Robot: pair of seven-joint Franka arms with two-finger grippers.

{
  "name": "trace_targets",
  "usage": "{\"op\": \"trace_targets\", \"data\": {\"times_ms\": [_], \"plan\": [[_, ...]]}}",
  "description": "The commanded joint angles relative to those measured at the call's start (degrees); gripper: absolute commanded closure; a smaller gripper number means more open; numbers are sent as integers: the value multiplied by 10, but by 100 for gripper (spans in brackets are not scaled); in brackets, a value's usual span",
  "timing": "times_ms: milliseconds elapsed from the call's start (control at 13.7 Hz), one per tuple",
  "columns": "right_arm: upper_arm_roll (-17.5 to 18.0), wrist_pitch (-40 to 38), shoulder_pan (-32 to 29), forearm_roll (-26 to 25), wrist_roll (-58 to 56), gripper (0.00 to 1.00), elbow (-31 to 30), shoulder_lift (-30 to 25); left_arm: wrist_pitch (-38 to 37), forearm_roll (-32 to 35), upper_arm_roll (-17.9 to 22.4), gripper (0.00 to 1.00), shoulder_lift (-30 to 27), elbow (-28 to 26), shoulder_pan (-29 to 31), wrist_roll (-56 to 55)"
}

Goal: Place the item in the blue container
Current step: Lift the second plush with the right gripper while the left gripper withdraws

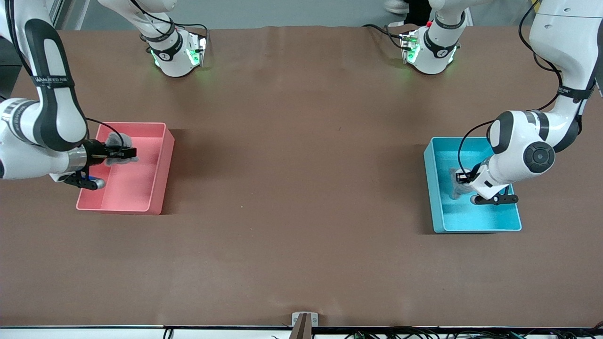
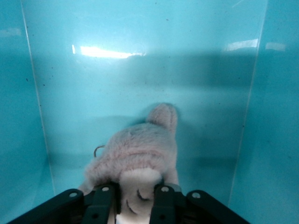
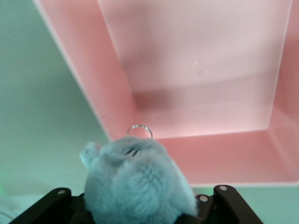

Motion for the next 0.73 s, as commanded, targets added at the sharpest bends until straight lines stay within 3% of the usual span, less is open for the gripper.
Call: {"op": "trace_targets", "data": {"times_ms": [0,73,365,657], "plan": [[5,-22,47,-5,94,95,25,-2,-3,10,-6,5,-27,-4,4,7],[6,-16,77,3,137,95,27,-2,-16,10,-7,1,-36,1,4,7],[6,30,173,44,288,94,59,3,-66,2,-31,1,-84,15,0,-1],[5,145,269,71,426,93,63,26,-134,-3,-63,0,-117,38,0,-2]]}}
